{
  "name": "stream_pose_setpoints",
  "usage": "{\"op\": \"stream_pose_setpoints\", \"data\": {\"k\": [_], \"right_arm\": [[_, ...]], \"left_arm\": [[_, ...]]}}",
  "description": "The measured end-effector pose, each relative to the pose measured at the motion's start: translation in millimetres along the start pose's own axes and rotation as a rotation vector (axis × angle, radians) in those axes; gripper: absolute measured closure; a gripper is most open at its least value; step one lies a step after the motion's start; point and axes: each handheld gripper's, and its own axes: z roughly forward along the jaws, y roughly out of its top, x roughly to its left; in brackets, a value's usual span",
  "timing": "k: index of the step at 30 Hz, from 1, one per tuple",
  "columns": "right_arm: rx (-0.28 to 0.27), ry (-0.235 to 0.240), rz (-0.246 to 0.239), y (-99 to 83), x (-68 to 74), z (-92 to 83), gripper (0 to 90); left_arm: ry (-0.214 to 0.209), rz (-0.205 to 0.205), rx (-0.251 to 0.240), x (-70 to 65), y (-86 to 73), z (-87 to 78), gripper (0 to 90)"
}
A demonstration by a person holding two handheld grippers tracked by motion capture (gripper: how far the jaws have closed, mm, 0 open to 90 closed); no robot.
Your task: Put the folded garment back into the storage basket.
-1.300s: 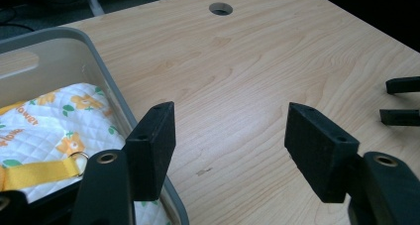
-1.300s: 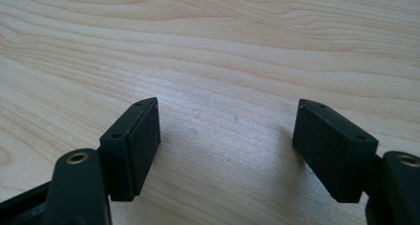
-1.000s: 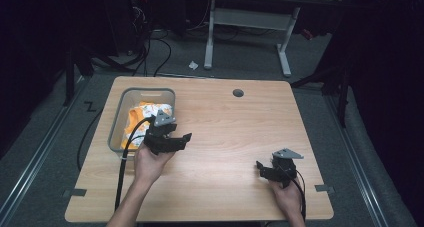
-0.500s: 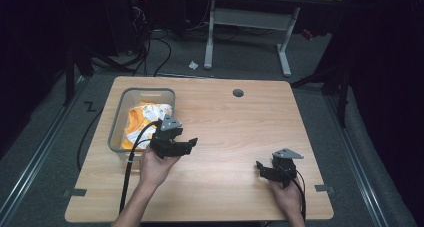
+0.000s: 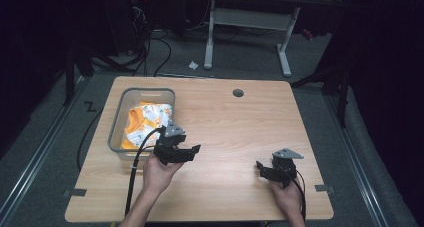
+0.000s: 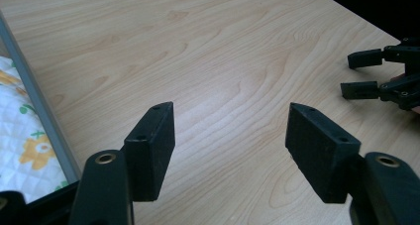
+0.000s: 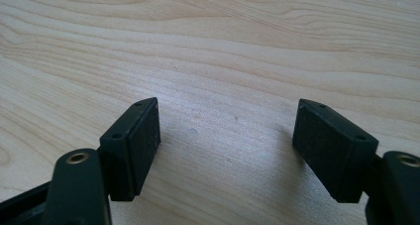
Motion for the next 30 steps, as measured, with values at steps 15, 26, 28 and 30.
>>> {"op": "stream_pose_setpoints", "data": {"k": [15,26,28,30], "right_arm": [[0.000,0.000,0.000,0.0,0.0,0.0,26.9],[0.000,0.000,0.000,0.0,0.0,0.0,26.9],[0.000,0.000,0.000,0.0,0.0,0.0,26.9],[0.000,0.000,0.000,0.0,0.0,0.0,26.9]], "left_arm": [[-0.019,-0.023,0.021,-6.1,-14.9,8.5,36.4],[-0.029,-0.052,0.040,-8.3,-28.7,17.7,36.4],[-0.032,-0.054,0.048,-8.7,-30.9,20.0,36.4],[-0.030,-0.053,0.056,-9.7,-33.0,22.0,36.4]]}}
